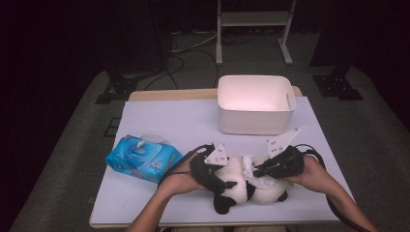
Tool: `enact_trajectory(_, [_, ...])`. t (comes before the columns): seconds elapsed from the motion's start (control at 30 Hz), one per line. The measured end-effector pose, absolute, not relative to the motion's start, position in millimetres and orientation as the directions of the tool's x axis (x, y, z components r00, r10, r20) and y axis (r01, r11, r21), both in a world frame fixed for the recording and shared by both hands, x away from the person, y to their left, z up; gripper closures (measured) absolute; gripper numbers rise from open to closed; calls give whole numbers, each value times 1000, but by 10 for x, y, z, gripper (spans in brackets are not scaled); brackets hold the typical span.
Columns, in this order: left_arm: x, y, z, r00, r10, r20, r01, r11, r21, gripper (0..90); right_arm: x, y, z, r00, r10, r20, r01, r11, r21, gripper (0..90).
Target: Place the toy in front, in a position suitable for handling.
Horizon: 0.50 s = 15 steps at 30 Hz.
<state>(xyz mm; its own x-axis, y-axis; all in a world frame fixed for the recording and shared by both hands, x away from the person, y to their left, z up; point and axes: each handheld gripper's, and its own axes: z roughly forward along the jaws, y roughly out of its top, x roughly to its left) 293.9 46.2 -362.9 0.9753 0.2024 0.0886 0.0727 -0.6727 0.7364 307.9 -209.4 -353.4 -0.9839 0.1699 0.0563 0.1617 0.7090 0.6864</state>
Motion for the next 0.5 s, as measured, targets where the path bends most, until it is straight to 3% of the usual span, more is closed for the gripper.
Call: enact_trajectory(0.5, [2893, 717, -3653, 981, 182, 64, 73, -657, 750, 213, 3118, -2407, -3580, -964, 250, 89, 241, 687, 686, 857])
